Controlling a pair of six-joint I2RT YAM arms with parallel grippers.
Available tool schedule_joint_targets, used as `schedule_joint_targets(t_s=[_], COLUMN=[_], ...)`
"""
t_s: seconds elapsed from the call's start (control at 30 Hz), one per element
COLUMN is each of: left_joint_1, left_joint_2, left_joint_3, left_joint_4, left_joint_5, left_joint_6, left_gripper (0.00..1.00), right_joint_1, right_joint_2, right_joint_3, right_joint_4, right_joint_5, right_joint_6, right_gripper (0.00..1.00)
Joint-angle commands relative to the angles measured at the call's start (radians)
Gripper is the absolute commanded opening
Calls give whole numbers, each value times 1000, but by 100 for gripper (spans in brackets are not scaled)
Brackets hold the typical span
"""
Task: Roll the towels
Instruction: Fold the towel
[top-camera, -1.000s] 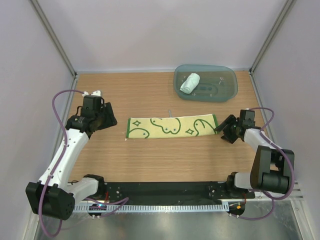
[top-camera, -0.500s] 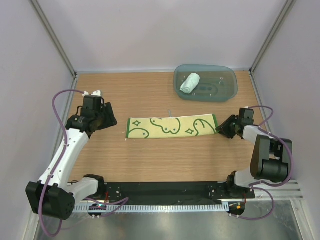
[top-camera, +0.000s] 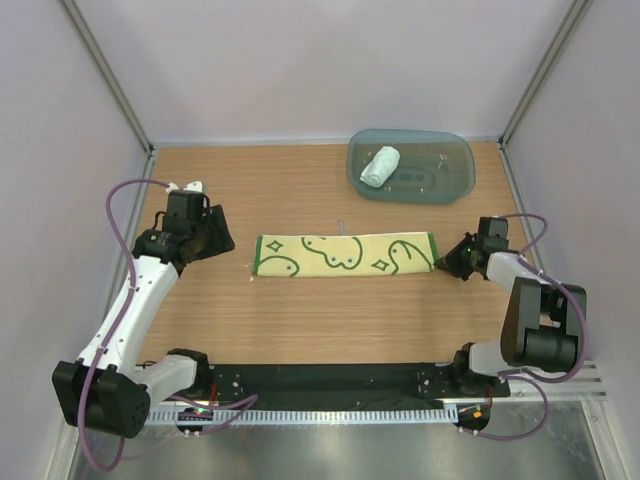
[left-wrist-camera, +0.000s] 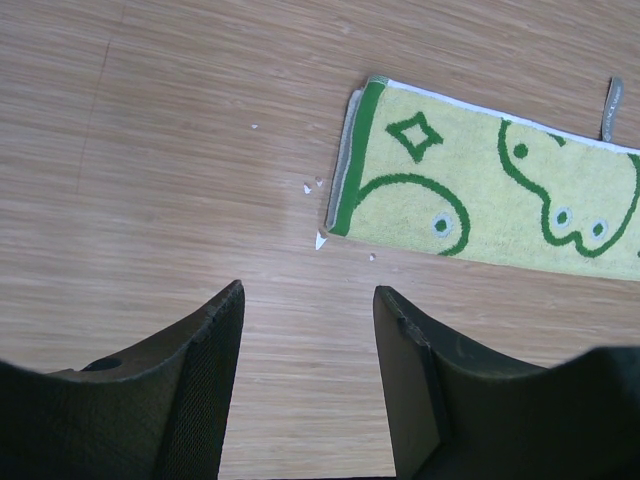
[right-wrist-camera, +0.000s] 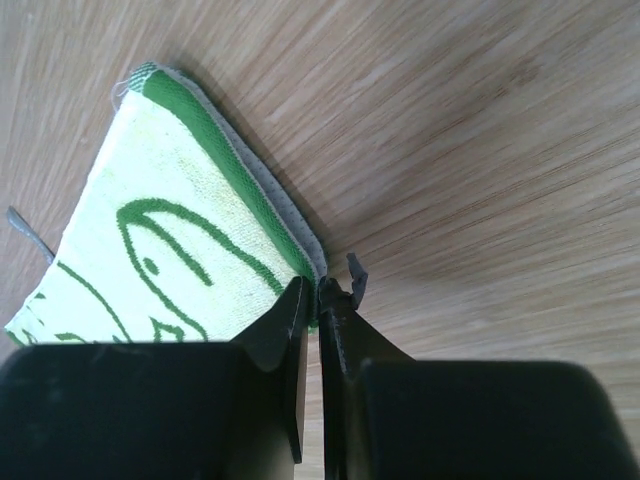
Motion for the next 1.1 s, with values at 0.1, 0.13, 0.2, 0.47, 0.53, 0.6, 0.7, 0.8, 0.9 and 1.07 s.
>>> schedule_joint_targets(t_s=[0.1,0.13,0.2,0.47,0.53,0.6,0.7,0.8,0.9,1.07], left_joint_1=[3,3,5,5,3,5,5,3,3,5], left_joint_2=[-6,-10,-12,-14,-14,-15,-18,-21,-21,-24], left_joint_3=[22,21,21,24,22,24,22,22,22,25], left_joint_4=[10,10,10,6,4,4,1,0,0,-2], left_joint_5=[0,-1,-4,-29,-37,-37,-41,-46,-49,-53], left_joint_6=[20,20,19,14,13,13,11,11,11,11], left_gripper=[56,56,56,56,56,56,56,56,56,56], right_joint_1=[57,86,122,415,463,527,602,670,718,822], right_joint_2=[-93,-110,-118,-89,-68,-32,14,46,93,173], right_joint_3=[100,111,131,299,362,422,491,552,604,683], right_joint_4=[-82,-78,-81,-76,-84,-93,-96,-99,-96,-88], right_joint_5=[-13,-22,-28,21,38,52,76,98,116,144], right_joint_6=[4,11,33,91,96,100,105,111,119,126], right_gripper=[1,1,1,1,1,1,1,1,1,1])
